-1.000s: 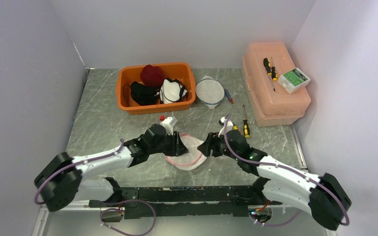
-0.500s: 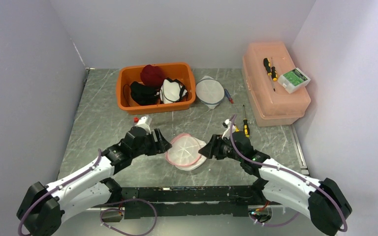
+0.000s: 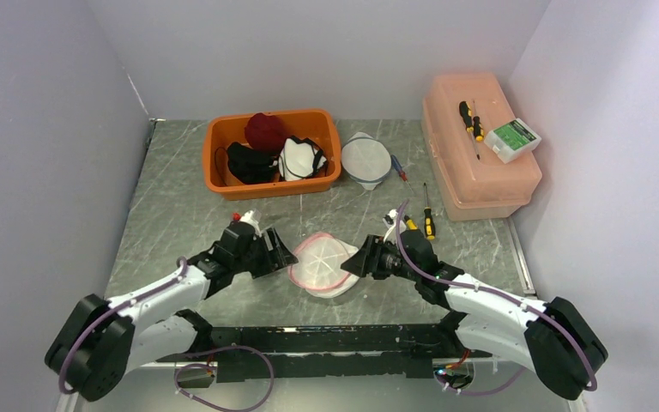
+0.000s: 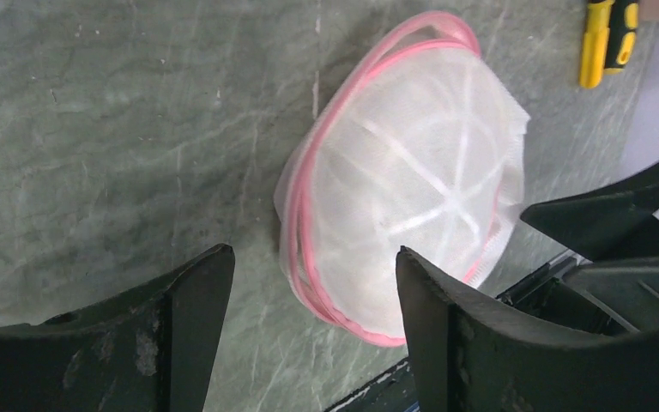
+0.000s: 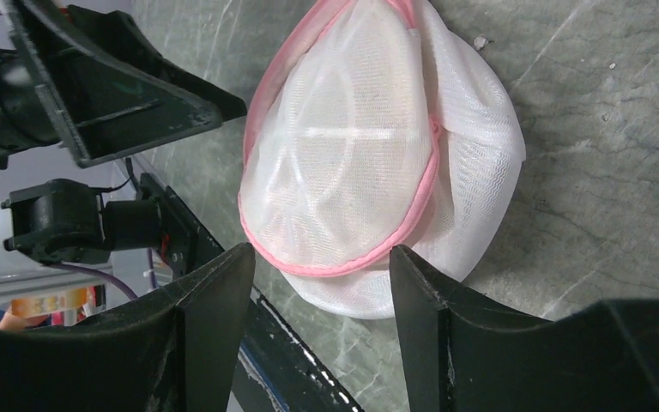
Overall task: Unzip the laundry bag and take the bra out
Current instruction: Close the laundry bag at the center of the board.
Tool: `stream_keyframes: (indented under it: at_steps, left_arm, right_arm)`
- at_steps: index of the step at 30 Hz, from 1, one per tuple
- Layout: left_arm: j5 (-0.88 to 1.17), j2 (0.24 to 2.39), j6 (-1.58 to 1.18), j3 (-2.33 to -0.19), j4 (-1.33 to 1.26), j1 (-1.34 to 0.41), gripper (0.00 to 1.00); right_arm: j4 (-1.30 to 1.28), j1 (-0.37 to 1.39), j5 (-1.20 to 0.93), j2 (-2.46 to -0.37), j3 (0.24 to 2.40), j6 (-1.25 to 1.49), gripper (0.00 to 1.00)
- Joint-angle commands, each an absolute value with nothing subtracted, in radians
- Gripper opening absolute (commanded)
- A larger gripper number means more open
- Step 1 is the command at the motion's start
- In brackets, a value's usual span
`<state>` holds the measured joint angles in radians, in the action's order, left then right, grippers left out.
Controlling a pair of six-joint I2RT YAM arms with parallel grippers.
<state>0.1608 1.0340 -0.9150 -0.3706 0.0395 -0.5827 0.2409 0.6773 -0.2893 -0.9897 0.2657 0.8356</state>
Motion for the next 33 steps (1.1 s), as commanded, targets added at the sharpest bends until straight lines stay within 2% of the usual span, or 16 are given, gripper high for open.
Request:
stream_keyframes:
  at_steps: [1,6,8,11,18,22,25,33]
  left_arm:
    - [0.227,1.144,-0.92,-0.373,-0.054,-0.569,0.73]
    - [0.279,1.267,-0.912,-0.389,-0.109,-0.569,0.7]
    - [0.3,1.288,-0.91,-0.384,-0.143,-0.569,0.65]
    - [0.328,1.301,-0.903,-0.381,-0.181,-0.569,0.49]
    - [0.366,1.311,-0.902,-0.366,-0.249,-0.569,0.23]
    - [0.398,1.287,-0.92,-0.353,-0.296,-0.569,0.03]
    - [0.415,1.233,-0.932,-0.356,-0.285,-0.569,0.03]
    - [0.427,1.093,-0.951,-0.413,-0.165,-0.571,0.03]
  right_arm:
    - [0.307,0.676,-0.287,-0.998,0.247,0.846,0.63]
    - [0.316,0.675,-0.28,-1.01,0.226,0.844,0.63]
    - [0.313,0.675,-0.266,-1.017,0.221,0.842,0.63]
    - [0.317,0.676,-0.246,-1.028,0.211,0.843,0.63]
    - [0.345,0.674,-0.232,-1.065,0.194,0.848,0.64]
    - [0.355,0.673,-0.221,-1.066,0.186,0.858,0.69]
    - [0.341,0.672,-0.197,-1.02,0.181,0.863,0.76]
    - [0.449,0.642,-0.258,-0.93,0.141,0.914,0.8]
